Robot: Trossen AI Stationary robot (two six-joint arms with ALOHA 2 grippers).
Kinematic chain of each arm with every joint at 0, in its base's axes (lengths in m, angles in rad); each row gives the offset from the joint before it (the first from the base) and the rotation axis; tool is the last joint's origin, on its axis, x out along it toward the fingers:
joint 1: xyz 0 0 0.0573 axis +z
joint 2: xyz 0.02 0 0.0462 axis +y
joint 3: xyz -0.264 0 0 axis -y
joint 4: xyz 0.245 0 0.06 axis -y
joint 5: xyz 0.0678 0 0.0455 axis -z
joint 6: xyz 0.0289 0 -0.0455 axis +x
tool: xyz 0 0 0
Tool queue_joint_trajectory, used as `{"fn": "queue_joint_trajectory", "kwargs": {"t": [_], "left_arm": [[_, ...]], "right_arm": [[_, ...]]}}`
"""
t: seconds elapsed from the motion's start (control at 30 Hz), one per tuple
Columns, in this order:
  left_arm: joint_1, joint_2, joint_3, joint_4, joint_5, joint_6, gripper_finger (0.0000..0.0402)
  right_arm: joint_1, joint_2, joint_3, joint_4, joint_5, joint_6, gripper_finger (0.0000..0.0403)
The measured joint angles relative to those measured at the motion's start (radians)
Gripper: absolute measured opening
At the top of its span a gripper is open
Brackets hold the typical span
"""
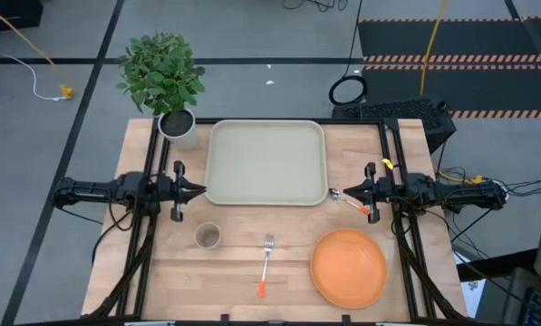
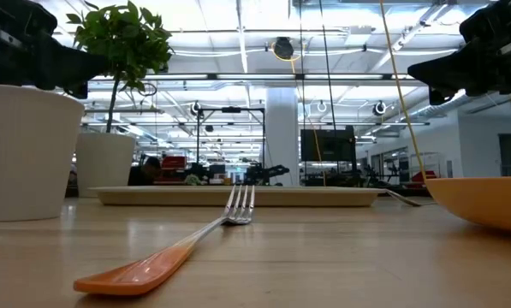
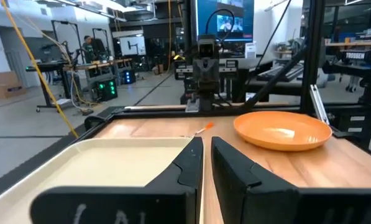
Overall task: Pick and place plate/cup/fork/spoon on tray
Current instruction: Put the brown cup on the brown tray
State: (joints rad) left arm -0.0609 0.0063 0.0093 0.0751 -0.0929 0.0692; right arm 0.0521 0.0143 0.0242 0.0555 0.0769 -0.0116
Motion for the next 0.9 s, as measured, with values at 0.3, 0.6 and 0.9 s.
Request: {"fn": "queue_joint_trajectory", "kwargs": {"t": [0.3,0.6,0.9], "left_arm": [[0.0,0.0,0.045,0.069,0.03,-0.057,0.0037],[-0.034,0.149,0.356,-0.112,0.067,-0.068,0.0037],[-0.103,0.465,0.749,-0.448,0.07,-0.047,0.0036]], "right_arm": [[0.0,0.0,0.0,0.0,0.0,0.0,0.0],[0.0,0.0,0.0,0.0,0.0,-0.003,0.0],[0.0,0.0,0.0,0.0,0.0,-0.04,0.0]]}}
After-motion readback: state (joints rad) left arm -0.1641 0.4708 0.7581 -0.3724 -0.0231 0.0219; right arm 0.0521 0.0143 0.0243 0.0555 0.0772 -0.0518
